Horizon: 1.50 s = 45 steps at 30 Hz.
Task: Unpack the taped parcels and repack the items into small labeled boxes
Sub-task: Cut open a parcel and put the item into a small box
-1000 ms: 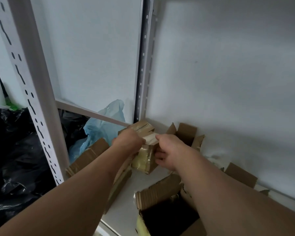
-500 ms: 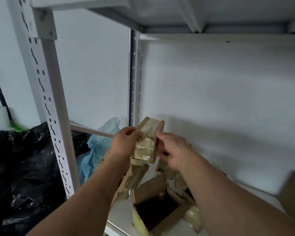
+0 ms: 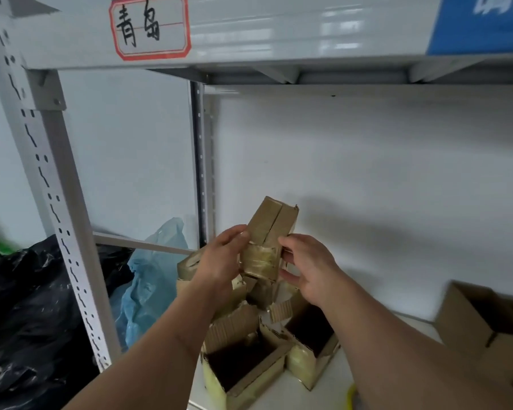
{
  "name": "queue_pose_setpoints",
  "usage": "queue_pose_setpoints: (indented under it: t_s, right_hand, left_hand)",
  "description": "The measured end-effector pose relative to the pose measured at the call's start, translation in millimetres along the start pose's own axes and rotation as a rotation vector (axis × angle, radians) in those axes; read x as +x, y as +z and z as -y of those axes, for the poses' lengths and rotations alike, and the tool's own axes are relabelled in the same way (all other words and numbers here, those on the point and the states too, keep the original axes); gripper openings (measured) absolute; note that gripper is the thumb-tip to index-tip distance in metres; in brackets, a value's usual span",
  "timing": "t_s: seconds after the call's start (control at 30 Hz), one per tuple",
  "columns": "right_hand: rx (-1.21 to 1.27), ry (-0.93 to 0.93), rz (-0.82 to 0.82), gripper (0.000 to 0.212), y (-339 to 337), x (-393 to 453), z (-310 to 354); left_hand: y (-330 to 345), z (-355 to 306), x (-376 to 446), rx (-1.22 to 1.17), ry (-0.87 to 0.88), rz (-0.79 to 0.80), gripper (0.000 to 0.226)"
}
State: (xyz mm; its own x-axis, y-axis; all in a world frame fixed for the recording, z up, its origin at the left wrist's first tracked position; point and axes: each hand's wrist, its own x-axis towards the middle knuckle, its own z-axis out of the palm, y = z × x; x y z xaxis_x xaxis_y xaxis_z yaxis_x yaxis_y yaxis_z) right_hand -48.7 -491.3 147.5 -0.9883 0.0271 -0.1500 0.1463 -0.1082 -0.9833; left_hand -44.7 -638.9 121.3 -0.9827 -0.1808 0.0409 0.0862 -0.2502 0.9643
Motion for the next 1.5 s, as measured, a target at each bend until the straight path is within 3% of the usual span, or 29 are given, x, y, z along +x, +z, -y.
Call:
queue_pose_setpoints:
  t_s: [0.3,0.53,0.77,1.0,1.2,1.3,1.5]
  right_hand:
    - [0.002,-0.016,-0.107,0.010,-58.9,-20.0,2.0]
    - [0.083,-0.029,-0.219,0.010,-152.8,-76.6,-11.0]
    - [0.090,0.108,-0.361,0.017,-246.2,-142.1,-78.2]
    - [0.112,0.224,-0.437,0.013,-292.6,-162.8,-125.2]
    - [0.128,0.298,-0.430,0.014,-299.3,-163.5,-137.1]
    - [0.067,0.386,-0.376,0.017,-310.2,-159.1,-140.4]
    - [-0.056,0.564,-0.213,0.047,-349.2,-156.3,-138.5]
  left_hand:
    - [50.3,25.8,-29.5,0.018,0.011,0.081,0.031]
    - [119.6,56.1,-92.8,0.075,0.073,0.217,0.022]
    - [176.3,140.7,-167.8,0.146,-0.130,0.310,0.018]
    - [208.0,186.3,-187.7,0.196,-0.351,0.382,0.015]
    - [216.7,215.4,-186.4,0.384,-0.321,0.375,0.014]
    - [216.2,220.5,-186.9,0.611,-0.207,0.463,0.043]
    - [224.3,223.7,-183.2,1.007,-0.026,0.629,0.104]
